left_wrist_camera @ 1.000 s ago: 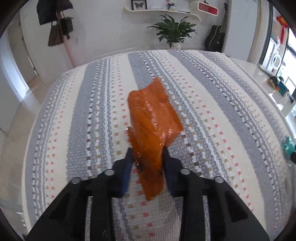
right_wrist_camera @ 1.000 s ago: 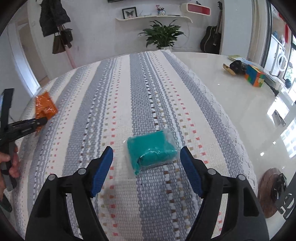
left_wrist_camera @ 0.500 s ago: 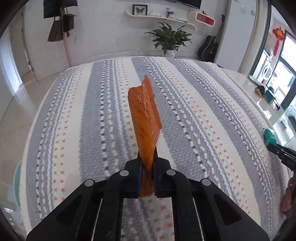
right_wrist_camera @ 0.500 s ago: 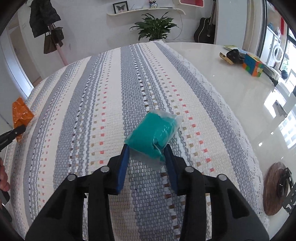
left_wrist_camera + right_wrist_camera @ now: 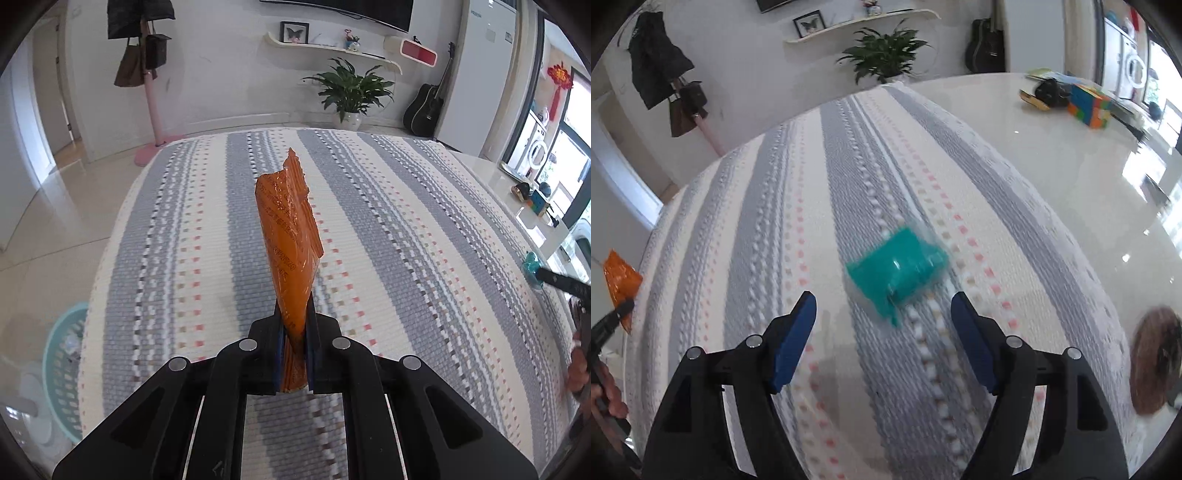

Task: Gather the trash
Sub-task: 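Carry orange bag and teal packet over the blue basket and open both tools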

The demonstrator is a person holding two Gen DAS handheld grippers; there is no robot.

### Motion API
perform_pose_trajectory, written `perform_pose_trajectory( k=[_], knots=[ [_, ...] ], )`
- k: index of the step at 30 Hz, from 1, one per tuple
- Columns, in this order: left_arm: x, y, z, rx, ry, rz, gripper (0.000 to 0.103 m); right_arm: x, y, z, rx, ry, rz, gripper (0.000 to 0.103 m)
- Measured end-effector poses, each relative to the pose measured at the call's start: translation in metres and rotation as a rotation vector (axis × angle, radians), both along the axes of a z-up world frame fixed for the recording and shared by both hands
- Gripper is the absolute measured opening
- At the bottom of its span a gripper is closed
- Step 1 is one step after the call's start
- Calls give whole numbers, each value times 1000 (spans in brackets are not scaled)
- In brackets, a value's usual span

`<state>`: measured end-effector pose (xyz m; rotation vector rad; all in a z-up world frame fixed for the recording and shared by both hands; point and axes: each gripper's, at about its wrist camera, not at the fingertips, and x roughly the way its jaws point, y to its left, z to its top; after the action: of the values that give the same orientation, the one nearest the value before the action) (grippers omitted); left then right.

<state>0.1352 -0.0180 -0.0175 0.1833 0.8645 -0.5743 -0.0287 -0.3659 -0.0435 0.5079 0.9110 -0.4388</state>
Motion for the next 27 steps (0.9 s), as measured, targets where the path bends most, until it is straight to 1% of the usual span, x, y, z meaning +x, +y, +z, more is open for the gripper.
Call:
perform_pose_trajectory(
  k=[2,3,5,6,7,8,9,12,14,15,17,21,24,25,27],
  knots=[
    [0,4,-1,4,-2,3,7,11,-7,-8,37,10,-12,70],
    [0,5,-1,10,-7,4,7,16,-7,-8,22,6,-24,70],
    [0,9,-2,22,-12,4,7,25,-2,-8,-1,16,-11,64],
    [0,11,-3,27,-13,5,7,31,3,-8,-23,24,-3,60],
    [0,15,-4,33,-16,10,7,35,7,-9,-49,37,4,47],
    [-1,18,-4,34,-18,14,7,39,12,-9,-85,57,13,41],
    [-1,23,-6,31,-15,17,7,41,14,-8,-99,62,19,38],
    [-1,42,-9,20,4,42,7,41,25,-3,-112,51,35,37],
    [0,58,-5,-9,17,61,7,46,44,9,-100,19,73,36],
    [0,67,-2,-22,20,72,7,50,54,15,-109,8,94,36],
    [4,89,5,-51,26,102,7,63,88,34,-137,-35,171,36],
    [10,127,17,-68,9,166,7,100,165,71,-146,-124,352,36],
    [17,163,24,-93,20,229,7,132,231,92,-111,-195,503,36],
    [19,179,25,-96,21,261,7,145,261,98,-89,-219,566,36],
    [21,202,27,-98,26,306,7,165,309,104,-65,-243,662,36]
  ],
)
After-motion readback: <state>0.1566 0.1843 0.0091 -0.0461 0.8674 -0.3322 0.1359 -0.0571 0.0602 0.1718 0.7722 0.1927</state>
